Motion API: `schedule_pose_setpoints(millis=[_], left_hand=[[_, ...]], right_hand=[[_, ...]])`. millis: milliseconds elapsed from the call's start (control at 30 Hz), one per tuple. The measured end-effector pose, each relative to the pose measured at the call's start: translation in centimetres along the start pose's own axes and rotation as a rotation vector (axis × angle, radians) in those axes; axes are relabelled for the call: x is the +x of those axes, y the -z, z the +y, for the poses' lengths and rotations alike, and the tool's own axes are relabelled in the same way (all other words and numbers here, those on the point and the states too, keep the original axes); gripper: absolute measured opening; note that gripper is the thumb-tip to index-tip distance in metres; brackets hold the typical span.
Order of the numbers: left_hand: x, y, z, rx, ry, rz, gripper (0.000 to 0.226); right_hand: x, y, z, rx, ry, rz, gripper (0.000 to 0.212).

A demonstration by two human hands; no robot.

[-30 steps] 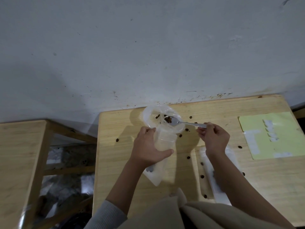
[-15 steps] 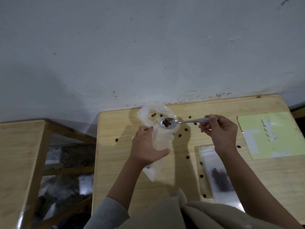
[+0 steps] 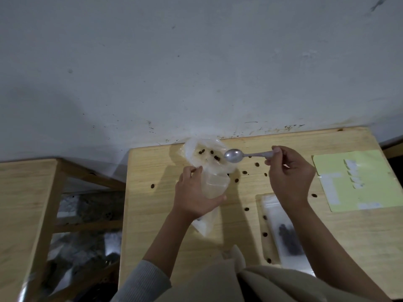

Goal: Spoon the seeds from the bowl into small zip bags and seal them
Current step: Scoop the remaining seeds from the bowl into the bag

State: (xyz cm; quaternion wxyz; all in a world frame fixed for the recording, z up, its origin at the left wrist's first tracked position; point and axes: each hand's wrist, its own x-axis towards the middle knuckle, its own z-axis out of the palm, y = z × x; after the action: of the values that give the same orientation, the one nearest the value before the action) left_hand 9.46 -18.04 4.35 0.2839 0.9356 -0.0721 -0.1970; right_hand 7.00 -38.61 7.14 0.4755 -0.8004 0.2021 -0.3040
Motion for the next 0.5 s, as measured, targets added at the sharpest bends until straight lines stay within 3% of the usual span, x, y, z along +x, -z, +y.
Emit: schedule_pose_setpoints(millis=[133,300,500], left_hand=[[-0.2,0.0,0.3,0.023,-0.037,-0.006,0.104],[-0.5,-0.4,0.4,0.012,-0.055,-0.015,0.108],[-0.4,-0.5,0.4,-0.020,-0.052,-0.027,0.111]], right_hand=[[-0.7,-1.7,1.0,-0.275,0.099,-0.056,0.031],[-1.4,-3.5,1.6,-0.332,0.029,-0.039,0.035],[-2.8,-4.4,2.2,-0.157,-0.312,0.061,0.040]])
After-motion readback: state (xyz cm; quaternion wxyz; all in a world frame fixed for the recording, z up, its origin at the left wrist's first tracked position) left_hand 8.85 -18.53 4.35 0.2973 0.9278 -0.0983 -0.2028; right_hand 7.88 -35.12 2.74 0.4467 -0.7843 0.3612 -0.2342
